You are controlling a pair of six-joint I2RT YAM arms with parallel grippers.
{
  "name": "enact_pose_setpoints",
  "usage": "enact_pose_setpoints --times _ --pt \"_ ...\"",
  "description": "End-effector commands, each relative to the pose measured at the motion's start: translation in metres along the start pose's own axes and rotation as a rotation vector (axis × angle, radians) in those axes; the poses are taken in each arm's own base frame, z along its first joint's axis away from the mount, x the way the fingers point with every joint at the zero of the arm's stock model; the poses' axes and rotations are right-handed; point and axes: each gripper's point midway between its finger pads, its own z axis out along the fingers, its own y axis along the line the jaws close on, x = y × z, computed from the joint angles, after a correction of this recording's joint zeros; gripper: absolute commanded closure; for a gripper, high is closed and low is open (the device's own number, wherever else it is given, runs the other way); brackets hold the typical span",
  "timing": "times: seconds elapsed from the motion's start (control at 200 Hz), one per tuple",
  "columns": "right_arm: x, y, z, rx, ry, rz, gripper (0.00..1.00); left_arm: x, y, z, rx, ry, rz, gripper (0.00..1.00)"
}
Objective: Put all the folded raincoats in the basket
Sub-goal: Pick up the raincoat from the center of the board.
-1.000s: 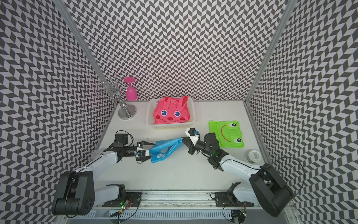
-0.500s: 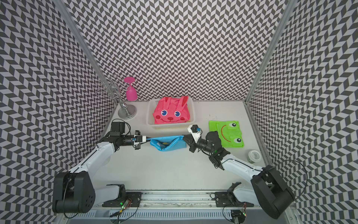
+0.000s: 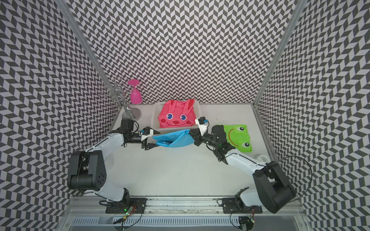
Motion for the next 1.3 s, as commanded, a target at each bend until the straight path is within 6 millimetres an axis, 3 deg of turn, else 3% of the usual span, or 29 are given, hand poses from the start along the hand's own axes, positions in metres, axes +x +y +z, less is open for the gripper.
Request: enact_pose_setpoints --times 0.0,0.045,0.185,0.305,0.406,0.616,0.741,0.811,0.871,0.901,1.097,1.187,1.297 --pt "-0.020 -0.007 0.006 0.024 -0.055 0.087 1.00 -0.008 -0.024 -0.002 0.072 -0.070 0.011 0.10" --pt "-0.019 -0.011 0.009 0.031 -0.054 0.115 1.00 -0.008 -0.029 -0.001 0.075 -0.091 0.026 0.01" --pt "-0.020 -0.013 0.017 0.014 -0.062 0.183 1.00 -0.013 -0.034 0.000 0.046 -0.132 0.058 0.00" --pt "-0.022 -0.012 0.019 -0.004 -0.078 0.222 1.00 -0.007 -0.013 0.002 -0.047 -0.055 0.039 0.00" --pt "-0.023 -0.012 0.020 -0.010 -0.087 0.240 1.00 -0.005 0.002 0.000 -0.163 -0.004 0.056 0.02" --pt "-0.024 -0.015 0.017 0.011 -0.102 0.257 1.00 -0.013 0.001 0.010 -0.209 0.030 0.103 0.12" --pt "-0.022 -0.016 0.015 0.019 -0.098 0.252 1.00 -0.021 0.000 0.010 -0.224 0.028 0.126 0.32" --pt "-0.019 -0.017 0.014 0.032 -0.090 0.234 1.00 -0.026 0.003 0.006 -0.226 0.036 0.128 0.49" --pt "-0.017 -0.020 0.013 0.046 -0.081 0.220 1.00 -0.031 0.007 0.001 -0.219 0.047 0.132 0.74" --pt "-0.017 -0.020 0.012 0.047 -0.082 0.209 1.00 -0.033 0.009 -0.001 -0.215 0.050 0.122 0.81" --pt "-0.027 -0.004 0.007 -0.012 -0.089 0.090 1.00 -0.052 0.032 -0.017 -0.218 0.051 0.063 0.83" --pt "-0.031 -0.006 0.008 -0.001 -0.074 0.042 1.00 -0.061 0.047 -0.022 -0.239 0.048 0.033 0.97" --pt "-0.036 -0.013 0.014 0.011 -0.053 -0.030 1.00 -0.063 0.070 -0.022 -0.252 0.046 -0.036 0.98"
